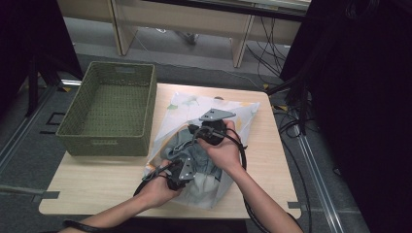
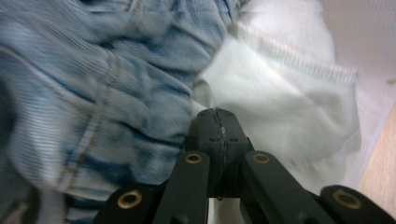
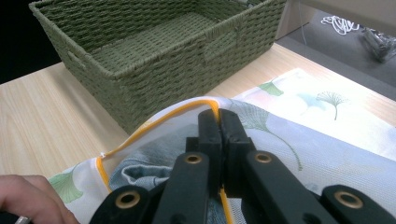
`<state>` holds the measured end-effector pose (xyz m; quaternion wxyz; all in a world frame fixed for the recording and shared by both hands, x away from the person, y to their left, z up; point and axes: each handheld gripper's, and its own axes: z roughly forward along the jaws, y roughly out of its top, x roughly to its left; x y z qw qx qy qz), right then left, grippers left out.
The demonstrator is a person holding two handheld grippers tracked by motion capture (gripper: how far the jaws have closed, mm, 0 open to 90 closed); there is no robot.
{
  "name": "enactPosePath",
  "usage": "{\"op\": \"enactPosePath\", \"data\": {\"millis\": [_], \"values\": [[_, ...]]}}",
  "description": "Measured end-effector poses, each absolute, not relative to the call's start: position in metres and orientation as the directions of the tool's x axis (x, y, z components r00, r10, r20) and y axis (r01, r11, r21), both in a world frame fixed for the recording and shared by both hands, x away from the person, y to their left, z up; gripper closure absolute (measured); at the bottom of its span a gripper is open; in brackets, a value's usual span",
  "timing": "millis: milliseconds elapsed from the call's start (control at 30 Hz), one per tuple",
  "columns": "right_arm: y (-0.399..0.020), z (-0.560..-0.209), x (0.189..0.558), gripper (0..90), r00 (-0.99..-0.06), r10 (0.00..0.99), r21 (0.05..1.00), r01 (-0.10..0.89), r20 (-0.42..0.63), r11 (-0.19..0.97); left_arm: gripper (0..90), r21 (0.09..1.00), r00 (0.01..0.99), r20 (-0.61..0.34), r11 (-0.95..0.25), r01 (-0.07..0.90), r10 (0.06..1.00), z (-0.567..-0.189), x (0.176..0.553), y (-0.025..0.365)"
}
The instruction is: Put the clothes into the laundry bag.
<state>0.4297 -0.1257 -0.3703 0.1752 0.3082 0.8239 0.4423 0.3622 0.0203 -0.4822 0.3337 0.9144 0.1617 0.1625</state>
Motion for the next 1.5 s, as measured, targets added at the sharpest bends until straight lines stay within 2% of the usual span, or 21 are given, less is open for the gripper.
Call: {"op": "enactPosePath", "data": {"millis": [267,333,367,433,500,600,767,867,1033,1133,1267,1400,1500], "values": [[-0.125,-0.370,0.428,90.0,-0.741,0.671,0.836,0.366,-0.004,0.409,89.6,0.709,0.875,0.200,-0.682,0.181,0.440,-0.466,0.363,0.026],[-0.126,-0.370,0.430,89.9,-0.750,0.661,0.840,0.342,-0.026,0.421,88.6,0.719,0.873,0.213,-0.675,0.165,0.440,-0.464,0.361,0.026],[-0.126,-0.370,0.430,89.9,-0.750,0.661,0.840,0.342,-0.026,0.421,84.2,0.712,0.876,0.216,-0.684,0.161,0.431,-0.464,0.360,0.026],[-0.126,-0.369,0.430,89.8,-0.751,0.660,0.840,0.342,-0.025,0.421,63.3,0.703,0.881,0.178,-0.683,0.198,0.439,-0.461,0.355,0.026],[-0.126,-0.370,0.430,89.8,-0.752,0.659,0.840,0.343,-0.022,0.420,48.4,0.714,0.885,0.149,-0.667,0.213,0.441,-0.460,0.351,0.026],[-0.126,-0.370,0.430,89.8,-0.750,0.661,0.839,0.347,-0.020,0.419,40.0,0.708,0.912,0.128,-0.680,0.192,0.390,-0.460,0.346,0.024],[-0.125,-0.370,0.429,89.8,-0.747,0.664,0.837,0.355,-0.013,0.417,32.8,0.661,0.945,0.142,-0.739,0.130,0.293,-0.474,0.340,0.012],[-0.125,-0.370,0.428,89.8,-0.742,0.670,0.835,0.365,-0.005,0.411,32.7,0.628,0.956,0.141,-0.770,0.116,0.259,-0.483,0.341,0.006],[-0.125,-0.371,0.429,89.8,-0.749,0.663,0.835,0.355,-0.016,0.421,31.6,0.620,0.954,0.107,-0.769,0.155,0.279,-0.493,0.348,0.000],[-0.125,-0.371,0.430,89.8,-0.751,0.660,0.835,0.350,-0.020,0.424,34.1,0.624,0.948,0.076,-0.757,0.196,0.309,-0.498,0.351,-0.002],[-0.125,-0.371,0.430,89.8,-0.750,0.661,0.835,0.351,-0.019,0.423,46.4,0.620,0.948,0.079,-0.760,0.194,0.307,-0.499,0.352,-0.001],[-0.125,-0.371,0.430,89.8,-0.752,0.659,0.835,0.348,-0.024,0.426,66.5,0.619,0.949,0.073,-0.760,0.198,0.307,-0.499,0.353,0.001],[-0.125,-0.371,0.430,89.9,-0.754,0.657,0.835,0.343,-0.028,0.430,78.1,0.614,0.952,0.072,-0.765,0.193,0.297,-0.498,0.352,0.001]]}}
